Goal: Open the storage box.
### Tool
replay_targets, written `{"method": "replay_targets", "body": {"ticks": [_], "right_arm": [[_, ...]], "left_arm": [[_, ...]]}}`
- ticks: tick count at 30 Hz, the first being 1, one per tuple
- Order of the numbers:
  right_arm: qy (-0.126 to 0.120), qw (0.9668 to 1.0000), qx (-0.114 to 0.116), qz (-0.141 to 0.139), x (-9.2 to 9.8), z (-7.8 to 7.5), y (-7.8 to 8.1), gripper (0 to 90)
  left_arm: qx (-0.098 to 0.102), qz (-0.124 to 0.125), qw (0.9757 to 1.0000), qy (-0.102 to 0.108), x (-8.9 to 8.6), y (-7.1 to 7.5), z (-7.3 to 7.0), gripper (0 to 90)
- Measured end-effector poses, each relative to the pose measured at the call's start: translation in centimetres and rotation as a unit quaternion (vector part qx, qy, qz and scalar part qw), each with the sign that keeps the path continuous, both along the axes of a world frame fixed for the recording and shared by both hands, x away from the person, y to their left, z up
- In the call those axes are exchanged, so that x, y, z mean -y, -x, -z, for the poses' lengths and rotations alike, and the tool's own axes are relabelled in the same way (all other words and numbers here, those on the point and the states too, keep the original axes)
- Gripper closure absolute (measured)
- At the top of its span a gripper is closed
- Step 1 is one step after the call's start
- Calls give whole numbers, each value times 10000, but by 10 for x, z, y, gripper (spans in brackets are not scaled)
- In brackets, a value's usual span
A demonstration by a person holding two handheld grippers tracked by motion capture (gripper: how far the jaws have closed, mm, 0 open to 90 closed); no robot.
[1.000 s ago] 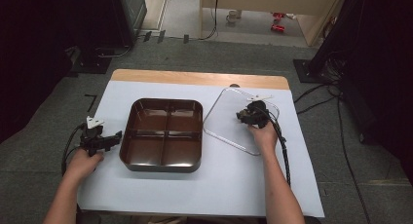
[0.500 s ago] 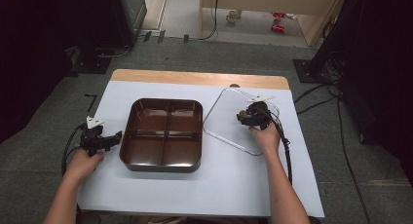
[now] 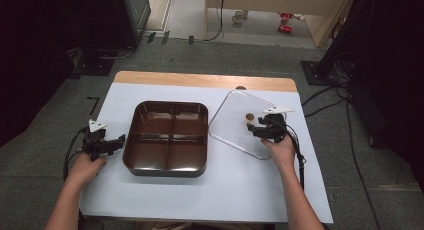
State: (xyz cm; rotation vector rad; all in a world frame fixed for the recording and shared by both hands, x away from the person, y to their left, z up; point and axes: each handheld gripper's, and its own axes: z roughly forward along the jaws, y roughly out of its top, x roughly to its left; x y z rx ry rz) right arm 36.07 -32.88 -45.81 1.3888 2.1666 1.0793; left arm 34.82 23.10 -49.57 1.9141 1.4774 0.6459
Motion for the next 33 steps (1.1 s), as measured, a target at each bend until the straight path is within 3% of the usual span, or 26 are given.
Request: {"method": "replay_targets", "body": {"ticks": [12, 22, 33], "right_arm": [[-110, 9999, 37, 15, 9, 0, 33, 383], [-52, 9998, 205, 62, 16, 9, 64, 382], [-41, 9989, 356, 295, 28, 26, 99, 355]], "left_arm": [[-2, 1, 10000, -4, 0, 0, 0, 213], [-3, -1, 10000, -8, 0, 0, 0, 213], [0, -6, 10000, -5, 0, 0, 0, 212]]}}
